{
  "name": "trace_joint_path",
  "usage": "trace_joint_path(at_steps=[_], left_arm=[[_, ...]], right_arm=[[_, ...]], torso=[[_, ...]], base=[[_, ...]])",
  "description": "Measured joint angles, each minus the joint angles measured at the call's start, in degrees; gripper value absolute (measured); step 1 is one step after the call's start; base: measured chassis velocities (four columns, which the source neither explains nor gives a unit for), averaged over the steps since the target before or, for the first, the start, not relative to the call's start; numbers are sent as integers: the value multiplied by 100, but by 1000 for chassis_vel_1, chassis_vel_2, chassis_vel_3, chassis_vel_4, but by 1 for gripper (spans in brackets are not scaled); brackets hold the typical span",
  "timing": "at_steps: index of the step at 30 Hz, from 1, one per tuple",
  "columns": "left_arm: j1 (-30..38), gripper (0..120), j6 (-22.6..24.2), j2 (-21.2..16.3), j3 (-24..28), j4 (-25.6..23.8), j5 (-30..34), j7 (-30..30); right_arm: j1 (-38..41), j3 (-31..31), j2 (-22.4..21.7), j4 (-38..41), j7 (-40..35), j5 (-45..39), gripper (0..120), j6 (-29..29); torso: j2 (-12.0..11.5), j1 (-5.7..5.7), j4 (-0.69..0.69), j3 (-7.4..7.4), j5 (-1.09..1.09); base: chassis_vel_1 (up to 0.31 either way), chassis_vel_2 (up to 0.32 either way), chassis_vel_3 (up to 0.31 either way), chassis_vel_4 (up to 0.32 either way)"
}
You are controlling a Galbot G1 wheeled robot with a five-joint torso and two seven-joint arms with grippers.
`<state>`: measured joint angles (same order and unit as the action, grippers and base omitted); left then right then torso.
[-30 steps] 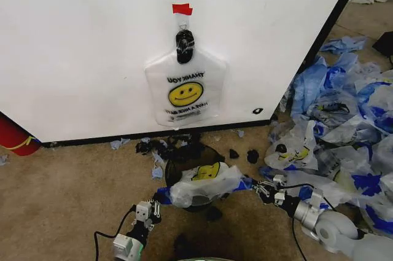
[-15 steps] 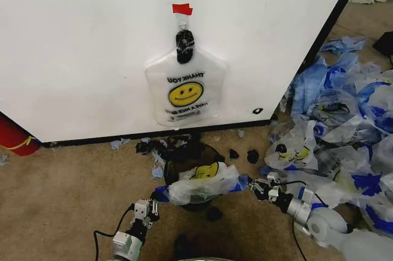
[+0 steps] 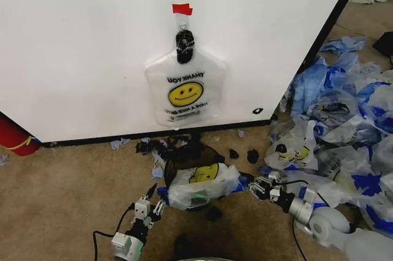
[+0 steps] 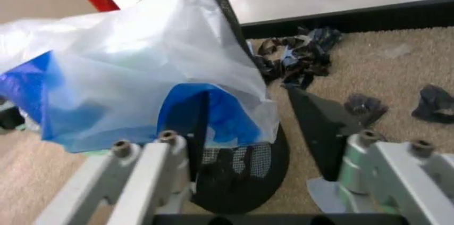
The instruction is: Pick up the garbage bag from the wall and place it over the trash bin.
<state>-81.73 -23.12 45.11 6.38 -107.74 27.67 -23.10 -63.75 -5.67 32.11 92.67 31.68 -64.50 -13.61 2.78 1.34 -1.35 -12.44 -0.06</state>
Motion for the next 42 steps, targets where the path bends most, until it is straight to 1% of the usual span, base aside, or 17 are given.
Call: trace_joint_path(at_steps=[1,2,3,4,7,8,9,10,11,14,16,31,36,42], left_arm=[[-32,71,5,-17,-19,-36,-23,2],[-52,76,6,-26,-31,-60,-38,5],[-52,76,6,-26,-31,-60,-38,5],[-71,77,7,-32,-43,-84,-50,8],[-160,91,11,-51,-86,-170,-105,11],[-188,92,11,-61,-98,-191,-128,12],[-231,97,11,-79,-120,-227,-160,16],[-262,98,10,-95,-139,-254,-176,22],[-262,98,10,-95,-139,-254,-176,22],[-414,100,0,-145,-263,-328,-209,56],[-497,100,-8,-163,-349,-355,-226,62],[-1130,100,-67,-166,-742,-568,-431,87],[-1335,100,-82,-163,-835,-693,-445,182],[-1523,100,-132,-156,-915,-802,-478,285]], right_arm=[[-53,67,-42,17,63,39,51,-8],[-84,102,-64,34,87,54,54,-13],[-84,102,-64,34,87,54,54,-13],[-113,137,-88,57,112,61,57,-18],[-189,257,-168,145,169,130,71,-39],[-205,283,-189,168,174,159,74,-43],[-225,317,-213,194,178,196,79,-52],[-239,336,-234,219,177,220,83,-58],[-239,336,-234,219,177,220,83,-58],[-284,390,-271,280,155,259,95,-85],[-310,436,-301,321,152,268,99,-97],[-440,721,-596,470,346,266,100,-124],[-422,831,-688,396,700,450,100,-128],[-414,909,-707,302,934,515,100,-141]], torso=[[0,0,0,0,1],[0,0,0,0,1],[0,0,0,0,1],[0,0,0,0,0],[0,0,0,0,1],[0,0,0,0,0],[0,0,0,0,0],[0,0,0,0,0],[0,0,0,0,0],[0,0,0,0,1],[0,0,0,0,0],[0,0,0,-1,1],[0,0,0,-1,0],[0,0,0,0,0]], base=[[0,0,0,0],[0,0,0,0],[0,0,0,0],[0,0,0,0],[0,0,0,0],[0,0,0,0],[0,0,0,0],[0,0,0,0],[0,0,0,0],[0,0,0,0],[0,0,0,0],[0,0,0,0],[0,0,0,0],[0,0,0,0]])
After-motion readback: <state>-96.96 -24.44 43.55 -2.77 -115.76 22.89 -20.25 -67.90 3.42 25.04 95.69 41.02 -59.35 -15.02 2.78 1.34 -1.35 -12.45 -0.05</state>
